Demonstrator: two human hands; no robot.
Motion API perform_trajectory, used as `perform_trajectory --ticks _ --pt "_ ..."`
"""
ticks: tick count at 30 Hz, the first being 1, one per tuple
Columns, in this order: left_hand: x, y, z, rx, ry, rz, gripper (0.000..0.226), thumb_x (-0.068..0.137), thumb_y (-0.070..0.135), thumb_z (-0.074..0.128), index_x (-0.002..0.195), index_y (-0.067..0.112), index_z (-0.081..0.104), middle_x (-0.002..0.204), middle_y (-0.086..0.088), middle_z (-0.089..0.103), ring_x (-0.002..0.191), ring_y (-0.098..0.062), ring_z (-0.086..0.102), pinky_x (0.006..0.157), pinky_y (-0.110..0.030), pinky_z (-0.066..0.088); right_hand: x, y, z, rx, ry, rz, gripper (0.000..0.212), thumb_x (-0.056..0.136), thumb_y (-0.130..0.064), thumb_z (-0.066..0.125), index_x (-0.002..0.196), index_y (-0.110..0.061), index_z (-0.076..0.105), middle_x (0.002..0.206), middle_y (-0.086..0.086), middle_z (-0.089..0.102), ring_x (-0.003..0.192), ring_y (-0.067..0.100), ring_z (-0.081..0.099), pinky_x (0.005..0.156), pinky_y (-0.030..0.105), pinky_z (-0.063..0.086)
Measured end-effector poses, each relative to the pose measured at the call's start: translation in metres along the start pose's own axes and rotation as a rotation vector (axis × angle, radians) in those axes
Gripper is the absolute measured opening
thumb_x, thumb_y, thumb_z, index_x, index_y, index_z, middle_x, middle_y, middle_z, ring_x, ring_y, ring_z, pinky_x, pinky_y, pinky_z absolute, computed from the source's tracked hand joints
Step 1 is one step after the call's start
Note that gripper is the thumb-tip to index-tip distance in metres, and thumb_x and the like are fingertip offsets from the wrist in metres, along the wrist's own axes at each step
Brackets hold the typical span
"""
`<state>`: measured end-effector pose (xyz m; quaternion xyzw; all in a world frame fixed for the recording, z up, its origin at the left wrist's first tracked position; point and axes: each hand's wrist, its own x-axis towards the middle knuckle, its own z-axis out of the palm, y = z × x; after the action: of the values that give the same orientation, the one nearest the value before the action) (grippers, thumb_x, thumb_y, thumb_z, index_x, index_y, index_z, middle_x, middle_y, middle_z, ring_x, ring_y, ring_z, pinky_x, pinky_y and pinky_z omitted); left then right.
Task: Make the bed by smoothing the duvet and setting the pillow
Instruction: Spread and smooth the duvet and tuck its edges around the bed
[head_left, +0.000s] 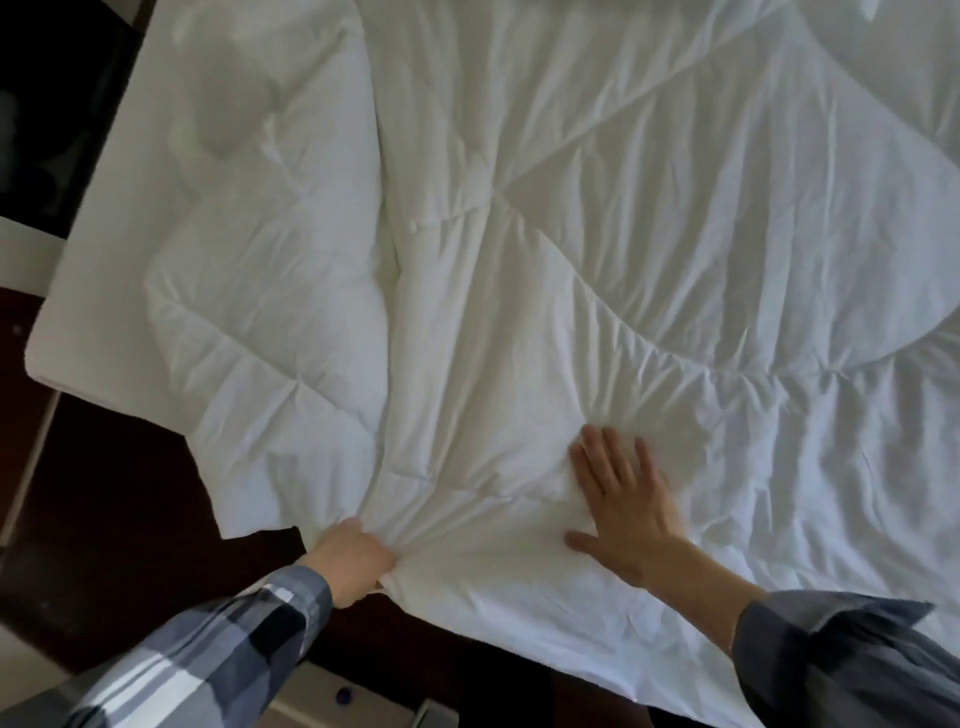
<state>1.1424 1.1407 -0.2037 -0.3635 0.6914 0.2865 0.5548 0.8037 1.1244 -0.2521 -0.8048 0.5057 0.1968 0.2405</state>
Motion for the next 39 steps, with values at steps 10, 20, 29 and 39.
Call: perform_trajectory --ticks 10,20,29,39 --pt "0.045 0.033 -0.126 -0.080 1.182 0.304 0.041 0.095 0.028 0.052 0.130 0.006 0.058 0.134 -0.017 0.058 0.125 -0.034 0.053 0.106 -0.046 0.043 -0.003 0.058 0.007 0.353 0.393 0.731 0.087 0.091 -0.065 0.023 0.156 -0.012 0.003 0.166 0.011 0.001 0.152 0.029 0.001 0.119 0.058 0.006" --pt "0.098 -0.110 -0.031 -0.112 1.057 0.102 0.065 0.104 0.041 0.037 0.159 0.009 0.024 0.168 -0.011 0.013 0.156 -0.029 0.008 0.125 -0.048 0.016 -0.018 0.053 0.051 0.255 0.312 0.893 0.083 0.091 -0.063 0.021 0.154 -0.009 0.012 0.163 0.016 0.010 0.148 0.039 0.015 0.113 0.065 0.018" --pt "0.008 -0.206 -0.096 -0.231 1.621 -0.085 0.050 0.101 0.023 0.050 0.146 0.002 0.047 0.157 -0.025 0.036 0.147 -0.037 0.034 0.121 -0.055 0.019 0.217 -0.198 -0.112 0.309 0.531 0.179 0.079 0.097 -0.060 0.027 0.158 -0.016 0.004 0.166 0.007 -0.002 0.153 0.027 0.001 0.122 0.046 0.000" --pt "0.022 -0.317 -0.067 -1.593 1.037 -0.436 0.083 0.080 0.065 0.065 0.140 0.013 0.040 0.134 -0.009 0.059 0.121 -0.031 0.059 0.103 -0.044 0.048 0.263 -0.220 -0.164 0.837 0.265 0.321 0.043 0.090 -0.042 0.042 0.126 -0.020 0.046 0.131 0.006 0.052 0.126 0.032 0.046 0.103 0.049 0.038"
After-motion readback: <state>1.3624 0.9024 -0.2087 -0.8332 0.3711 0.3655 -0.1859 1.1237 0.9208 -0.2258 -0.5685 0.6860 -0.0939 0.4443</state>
